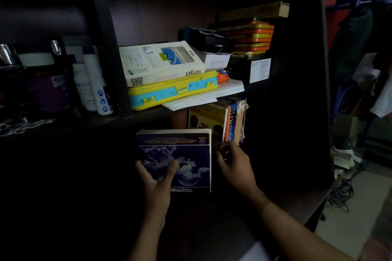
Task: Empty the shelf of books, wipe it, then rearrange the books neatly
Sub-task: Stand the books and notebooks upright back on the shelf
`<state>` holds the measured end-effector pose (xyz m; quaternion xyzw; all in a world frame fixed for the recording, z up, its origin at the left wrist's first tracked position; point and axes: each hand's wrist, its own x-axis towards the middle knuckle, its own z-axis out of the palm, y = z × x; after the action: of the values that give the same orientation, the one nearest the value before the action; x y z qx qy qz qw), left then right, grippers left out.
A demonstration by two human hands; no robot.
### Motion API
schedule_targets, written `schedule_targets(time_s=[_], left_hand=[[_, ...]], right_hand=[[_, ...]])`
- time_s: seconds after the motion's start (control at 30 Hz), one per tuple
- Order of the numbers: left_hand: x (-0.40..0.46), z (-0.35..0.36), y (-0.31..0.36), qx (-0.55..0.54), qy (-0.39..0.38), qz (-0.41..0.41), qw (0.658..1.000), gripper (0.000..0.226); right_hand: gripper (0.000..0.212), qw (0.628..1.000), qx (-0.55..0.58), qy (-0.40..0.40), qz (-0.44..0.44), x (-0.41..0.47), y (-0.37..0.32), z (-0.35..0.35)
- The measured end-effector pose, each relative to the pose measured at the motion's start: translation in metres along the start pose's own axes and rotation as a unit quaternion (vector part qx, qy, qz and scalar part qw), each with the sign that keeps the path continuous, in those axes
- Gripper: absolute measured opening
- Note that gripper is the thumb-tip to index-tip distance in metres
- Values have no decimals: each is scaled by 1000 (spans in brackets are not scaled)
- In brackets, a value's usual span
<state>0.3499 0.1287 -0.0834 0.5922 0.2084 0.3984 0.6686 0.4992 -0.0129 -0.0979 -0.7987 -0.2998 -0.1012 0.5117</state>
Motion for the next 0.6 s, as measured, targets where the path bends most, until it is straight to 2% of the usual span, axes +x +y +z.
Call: schedule_targets(time_s=[0.1, 0.17, 0.23, 0.43, 0.6], left_hand=[[1, 0, 1, 2, 3, 6, 1000, 93], [4, -1, -2, 11, 4, 8, 1000, 79], [5, -3, -6, 14, 8, 10, 1000, 68], [8, -6, -11, 13, 32, 15, 999, 89], [10, -8, -13, 25, 64, 30, 997, 86]], right_hand=[[22, 996, 68, -56, -34, -18, -8, -1], [28, 983, 105, -132, -73, -32, -15, -3], [29, 977, 104, -160, -90, -37, -17, -6], [28, 980, 63, -164, -97, -40, -14, -5], [23, 990, 90, -73, -82, -38, -8, -5]])
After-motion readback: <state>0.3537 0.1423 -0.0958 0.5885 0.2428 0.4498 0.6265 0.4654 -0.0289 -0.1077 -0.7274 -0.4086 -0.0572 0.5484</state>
